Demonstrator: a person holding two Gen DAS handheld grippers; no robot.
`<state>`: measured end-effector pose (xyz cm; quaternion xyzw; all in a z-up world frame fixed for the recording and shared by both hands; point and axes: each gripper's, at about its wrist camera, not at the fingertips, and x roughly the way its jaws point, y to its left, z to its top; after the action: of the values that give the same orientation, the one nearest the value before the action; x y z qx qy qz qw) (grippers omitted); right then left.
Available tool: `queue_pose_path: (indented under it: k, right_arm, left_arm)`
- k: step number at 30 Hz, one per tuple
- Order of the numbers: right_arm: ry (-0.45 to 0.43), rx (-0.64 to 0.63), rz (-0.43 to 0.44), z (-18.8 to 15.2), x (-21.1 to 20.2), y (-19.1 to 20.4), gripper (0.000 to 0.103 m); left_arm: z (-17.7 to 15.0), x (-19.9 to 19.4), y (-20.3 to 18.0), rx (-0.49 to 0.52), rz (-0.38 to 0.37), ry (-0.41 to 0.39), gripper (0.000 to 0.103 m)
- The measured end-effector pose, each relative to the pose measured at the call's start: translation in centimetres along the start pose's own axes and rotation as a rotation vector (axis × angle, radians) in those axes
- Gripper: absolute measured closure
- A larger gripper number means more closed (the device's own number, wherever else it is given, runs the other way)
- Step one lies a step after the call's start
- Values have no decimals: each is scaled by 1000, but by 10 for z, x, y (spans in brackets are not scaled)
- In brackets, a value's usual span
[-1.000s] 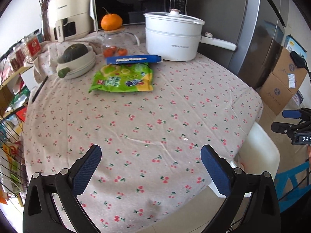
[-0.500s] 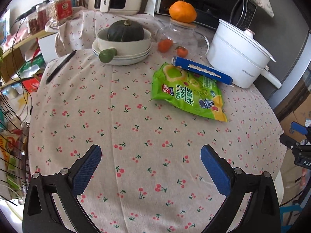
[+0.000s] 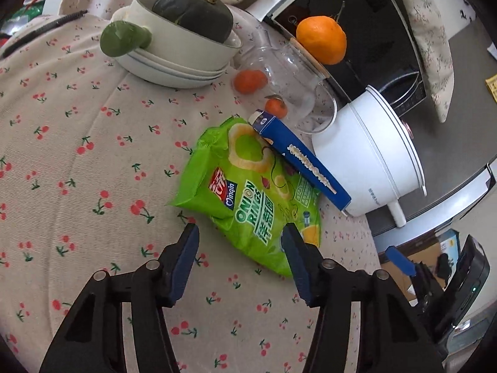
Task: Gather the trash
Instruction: 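Grasp the green onion-rings bag with the left tool, then grasp the blue biscuit box with the right tool and lift it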
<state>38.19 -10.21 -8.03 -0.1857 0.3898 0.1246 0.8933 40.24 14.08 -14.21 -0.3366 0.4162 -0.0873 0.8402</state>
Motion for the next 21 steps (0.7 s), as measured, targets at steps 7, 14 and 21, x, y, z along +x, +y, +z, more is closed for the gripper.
queue_pose_path:
  k: [7,14,21]
  right_arm:
    - [-23,-42,-5,12,19,1,7]
    - [-68,-117,-9,30,28,9,7]
    - [-77,-236,-12,39,42,35,7]
  left_arm:
    - [10,18,16,-88,-30,-35,90]
    - [26,-17,25,21,65,-61,95]
    - [31,-63,37,146,188,-80,95]
